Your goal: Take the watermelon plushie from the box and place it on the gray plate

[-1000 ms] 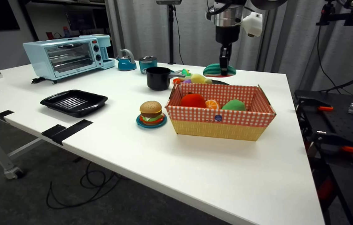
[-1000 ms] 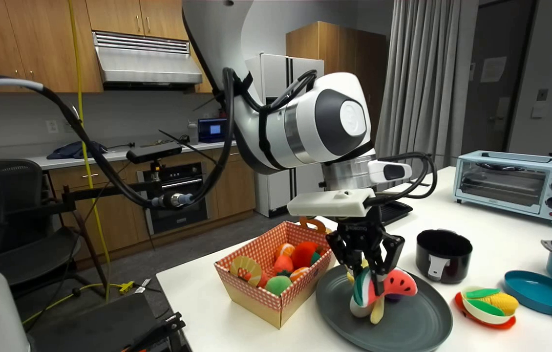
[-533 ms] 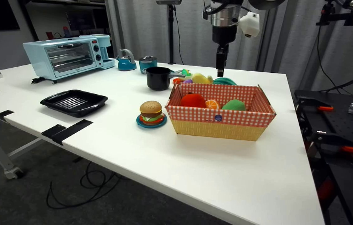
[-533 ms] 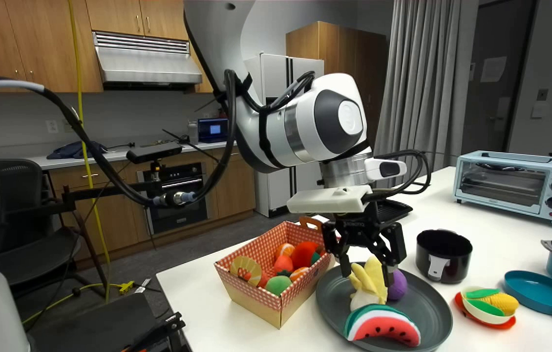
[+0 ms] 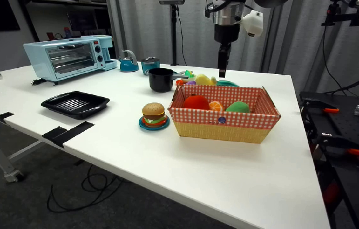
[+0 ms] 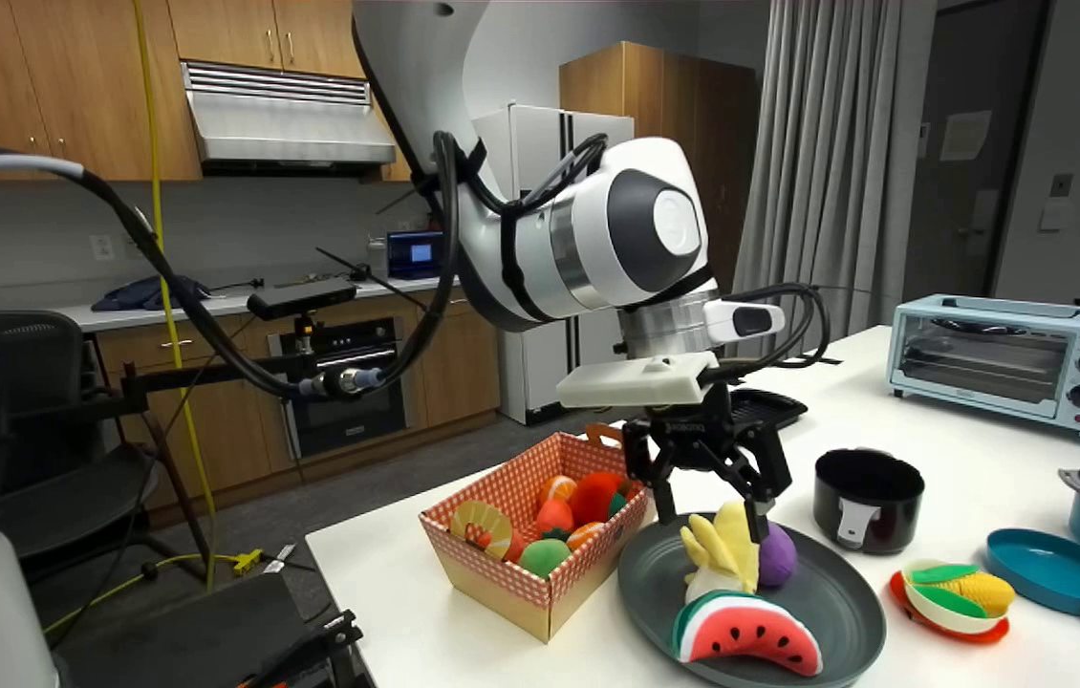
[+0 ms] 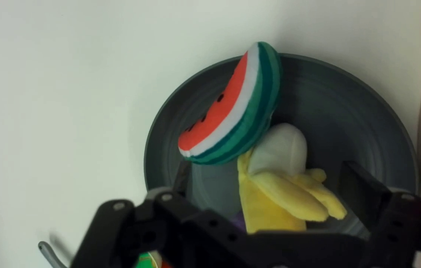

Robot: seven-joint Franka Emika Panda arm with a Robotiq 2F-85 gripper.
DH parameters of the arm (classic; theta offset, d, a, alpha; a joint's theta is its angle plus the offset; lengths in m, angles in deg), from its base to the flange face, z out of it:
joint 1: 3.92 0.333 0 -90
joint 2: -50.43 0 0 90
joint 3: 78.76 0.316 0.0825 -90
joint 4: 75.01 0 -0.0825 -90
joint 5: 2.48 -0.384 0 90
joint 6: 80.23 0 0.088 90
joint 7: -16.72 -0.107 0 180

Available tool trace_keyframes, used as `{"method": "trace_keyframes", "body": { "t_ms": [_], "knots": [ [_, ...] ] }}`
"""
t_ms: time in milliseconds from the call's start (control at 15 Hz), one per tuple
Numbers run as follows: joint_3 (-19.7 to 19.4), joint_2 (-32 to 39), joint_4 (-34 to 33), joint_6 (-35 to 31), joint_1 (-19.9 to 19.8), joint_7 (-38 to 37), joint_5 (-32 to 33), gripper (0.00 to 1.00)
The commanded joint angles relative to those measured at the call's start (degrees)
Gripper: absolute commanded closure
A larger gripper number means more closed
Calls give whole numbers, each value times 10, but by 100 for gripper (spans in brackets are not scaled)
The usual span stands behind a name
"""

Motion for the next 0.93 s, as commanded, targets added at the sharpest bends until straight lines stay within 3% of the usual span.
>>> {"method": "trace_keyframes", "body": {
  "t_ms": [0, 333, 867],
  "knots": [
    [-2, -30, 10, 5, 13, -26, 17, 0],
    [12, -66, 17, 22, 21, -34, 10, 0],
    [68, -133, 36, 67, 26, -32, -44, 0]
  ]
}}
